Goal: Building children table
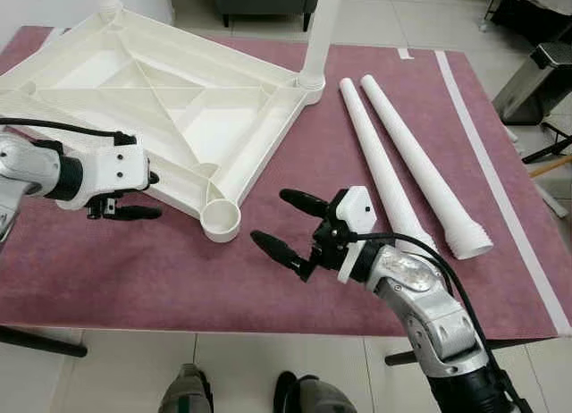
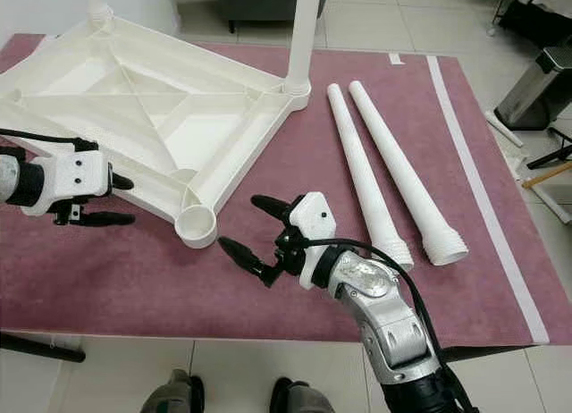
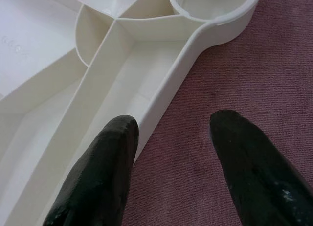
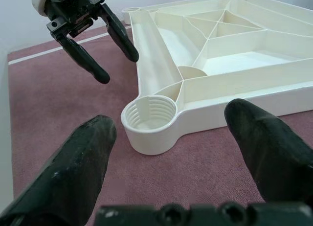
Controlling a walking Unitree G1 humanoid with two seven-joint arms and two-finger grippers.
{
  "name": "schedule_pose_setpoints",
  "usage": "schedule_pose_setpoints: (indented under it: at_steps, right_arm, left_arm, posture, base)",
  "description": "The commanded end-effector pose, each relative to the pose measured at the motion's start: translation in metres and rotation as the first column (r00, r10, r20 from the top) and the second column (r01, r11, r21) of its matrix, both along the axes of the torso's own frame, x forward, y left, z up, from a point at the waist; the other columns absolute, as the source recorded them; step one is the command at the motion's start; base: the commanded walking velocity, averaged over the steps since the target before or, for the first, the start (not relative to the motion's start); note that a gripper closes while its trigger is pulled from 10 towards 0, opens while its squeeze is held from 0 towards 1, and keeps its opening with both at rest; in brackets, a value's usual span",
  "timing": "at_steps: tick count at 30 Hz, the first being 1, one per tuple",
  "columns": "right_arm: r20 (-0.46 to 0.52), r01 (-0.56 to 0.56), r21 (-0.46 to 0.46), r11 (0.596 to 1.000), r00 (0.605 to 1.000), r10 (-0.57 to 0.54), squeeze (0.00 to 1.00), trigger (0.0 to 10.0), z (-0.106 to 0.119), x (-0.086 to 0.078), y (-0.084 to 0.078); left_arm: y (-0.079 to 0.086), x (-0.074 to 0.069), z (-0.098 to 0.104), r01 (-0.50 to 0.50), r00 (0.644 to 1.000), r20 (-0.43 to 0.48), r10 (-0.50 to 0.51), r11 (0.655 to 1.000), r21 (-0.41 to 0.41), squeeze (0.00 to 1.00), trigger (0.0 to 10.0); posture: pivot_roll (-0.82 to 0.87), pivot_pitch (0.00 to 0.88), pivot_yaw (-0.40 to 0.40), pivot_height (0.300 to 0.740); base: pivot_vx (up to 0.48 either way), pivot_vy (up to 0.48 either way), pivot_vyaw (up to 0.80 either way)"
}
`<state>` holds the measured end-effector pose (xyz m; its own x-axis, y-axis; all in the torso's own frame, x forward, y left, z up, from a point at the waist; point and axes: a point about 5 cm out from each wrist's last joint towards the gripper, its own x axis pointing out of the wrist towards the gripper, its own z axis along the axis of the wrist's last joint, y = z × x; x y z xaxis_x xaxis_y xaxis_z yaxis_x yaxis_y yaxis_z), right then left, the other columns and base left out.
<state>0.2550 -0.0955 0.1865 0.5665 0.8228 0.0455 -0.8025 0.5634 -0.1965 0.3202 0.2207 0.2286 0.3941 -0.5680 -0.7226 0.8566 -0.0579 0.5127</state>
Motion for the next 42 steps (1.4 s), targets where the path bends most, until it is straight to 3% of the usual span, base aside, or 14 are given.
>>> schedule_pose_setpoints:
  at_steps: [1, 8, 14, 16, 17, 19, 22, 23, 25, 26, 33, 38, 42]
  right_arm:
    - [-0.008, -0.001, 0.003, 1.000, 1.000, 0.001, 0.00, 10.0, 0.000, -0.003, -0.001]
    - [-0.053, -0.010, -0.005, 1.000, 0.999, 0.010, 0.00, 10.0, -0.003, -0.016, -0.003]
    - [-0.084, -0.017, -0.027, 0.999, 0.996, 0.015, 0.00, 10.0, -0.010, -0.023, -0.005]
    - [-0.087, -0.012, -0.026, 1.000, 0.996, 0.009, 0.00, 10.0, -0.010, -0.024, -0.006]
    - [-0.088, -0.008, -0.023, 1.000, 0.996, 0.006, 0.00, 10.0, -0.010, -0.025, -0.006]
    - [-0.087, 0.003, -0.024, 1.000, 0.996, -0.005, 0.00, 10.0, -0.008, -0.025, -0.008]
    - [-0.086, 0.008, -0.026, 1.000, 0.996, -0.010, 0.00, 10.0, -0.007, -0.025, -0.009]
    - [-0.087, 0.009, -0.027, 1.000, 0.996, -0.011, 0.00, 10.0, -0.006, -0.025, -0.009]
    - [-0.088, 0.010, -0.027, 1.000, 0.996, -0.012, 0.00, 10.0, -0.006, -0.025, -0.009]
    - [-0.087, 0.010, -0.027, 1.000, 0.996, -0.012, 0.00, 10.0, -0.006, -0.024, -0.009]
    - [-0.086, 0.011, -0.026, 1.000, 0.996, -0.014, 0.00, 10.0, -0.005, -0.023, -0.008]
    - [-0.084, 0.015, -0.021, 1.000, 0.996, -0.017, 0.00, 10.0, -0.004, -0.022, -0.006]
    - [-0.086, 0.023, -0.018, 1.000, 0.996, -0.025, 0.00, 10.0, -0.004, -0.021, -0.006]
  left_arm:
    - [-0.003, 0.005, -0.004, 0.034, 0.999, -0.008, -0.034, 0.998, 0.050, 0.00, 10.0]
    - [-0.017, 0.023, -0.004, 0.074, 0.997, 0.031, -0.075, 0.996, 0.048, 0.00, 10.0]
    - [-0.016, 0.026, -0.012, 0.093, 0.996, 0.000, -0.093, 0.993, 0.079, 0.00, 10.0]
    - [-0.014, 0.027, -0.017, 0.091, 0.996, -0.012, -0.090, 0.992, 0.087, 0.00, 9.5]
    - [-0.013, 0.027, -0.020, 0.089, 0.996, -0.022, -0.087, 0.992, 0.090, 0.00, 6.5]
    - [-0.012, 0.028, -0.024, 0.085, 0.996, -0.033, -0.082, 0.993, 0.084, 0.00, 4.4]
    - [-0.011, 0.029, -0.026, 0.082, 0.996, -0.037, -0.079, 0.994, 0.077, 0.00, 4.1]
    - [-0.011, 0.029, -0.027, 0.080, 0.996, -0.037, -0.077, 0.994, 0.075, 0.00, 3.3]
    - [-0.010, 0.030, -0.028, 0.077, 0.997, -0.036, -0.075, 0.994, 0.073, 0.00, 3.3]
    - [-0.010, 0.030, -0.028, 0.076, 0.997, -0.036, -0.074, 0.995, 0.070, 0.00, 0.2]
    - [-0.010, 0.030, -0.027, 0.089, 0.996, -0.032, -0.087, 0.994, 0.065, 0.00, 0.0]
    - [-0.013, 0.027, -0.025, 0.158, 0.987, -0.037, -0.156, 0.986, 0.059, 0.00, 0.0]
    - [-0.029, 0.021, -0.014, 0.283, 0.959, -0.019, -0.282, 0.958, 0.042, 0.00, 0.0]
  posture:
    - [0.09, 0.151, -0.025, 0.740]
    - [0.05, 0.167, -0.008, 0.740]
    - [0.04, 0.176, -0.002, 0.740]
    - [0.03, 0.185, -0.003, 0.740]
    - [0.03, 0.185, -0.003, 0.740]
    - [0.03, 0.194, -0.007, 0.740]
    - [0.03, 0.198, -0.012, 0.740]
    - [0.03, 0.199, -0.013, 0.740]
    - [0.03, 0.199, -0.013, 0.740]
    - [0.03, 0.200, -0.016, 0.740]
    - [0.04, 0.200, -0.015, 0.740]
    - [0.04, 0.199, -0.011, 0.740]
    - [0.05, 0.197, -0.006, 0.740]
  base:
    - [0.000, 0.000, 0.00]
    - [0.000, 0.000, 0.00]
    - [0.000, 0.000, 0.00]
    - [0.000, 0.000, 0.00]
    - [0.000, 0.000, 0.00]
    - [0.000, 0.000, 0.00]
    - [0.000, 0.000, 0.00]
    - [0.000, 0.000, 0.00]
    - [0.000, 0.000, 0.00]
    - [0.000, 0.000, 0.00]
    - [0.000, 0.000, 0.00]
    - [0.000, 0.000, 0.00]
    - [0.000, 0.000, 0.00]
